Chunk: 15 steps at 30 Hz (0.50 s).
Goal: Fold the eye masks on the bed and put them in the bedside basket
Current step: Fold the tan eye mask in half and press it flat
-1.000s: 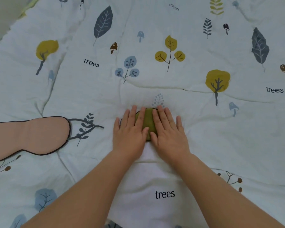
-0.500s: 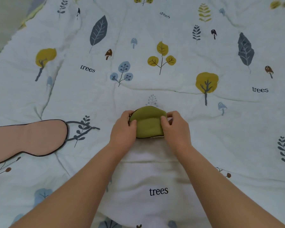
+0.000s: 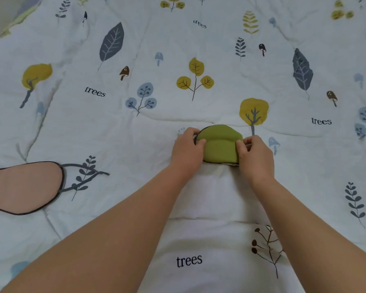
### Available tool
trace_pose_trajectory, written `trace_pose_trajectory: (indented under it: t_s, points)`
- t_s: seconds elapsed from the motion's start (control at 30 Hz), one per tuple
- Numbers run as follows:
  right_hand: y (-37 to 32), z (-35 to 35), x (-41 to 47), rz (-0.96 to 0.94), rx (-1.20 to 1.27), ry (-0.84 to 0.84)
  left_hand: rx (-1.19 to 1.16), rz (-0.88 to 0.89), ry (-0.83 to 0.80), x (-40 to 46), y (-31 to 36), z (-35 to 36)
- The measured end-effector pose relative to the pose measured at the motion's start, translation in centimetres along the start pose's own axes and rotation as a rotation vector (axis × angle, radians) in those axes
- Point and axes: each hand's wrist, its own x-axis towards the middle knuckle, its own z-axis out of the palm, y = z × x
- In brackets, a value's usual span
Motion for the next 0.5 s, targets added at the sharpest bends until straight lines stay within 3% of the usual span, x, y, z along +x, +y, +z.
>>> trace_pose_trajectory:
  t_s: [0.23,0.5]
  points:
    - [-0.2,0.2,-0.2,0.01,-0.031,-0.019,0.06,0.008,0.038,0.2,-0.5,-0.1]
    - [-1.4,-1.0,-3.0,-0.032,-0.04,0.082,0.23,0.003,0.218,-1.6,-0.2,-2.2]
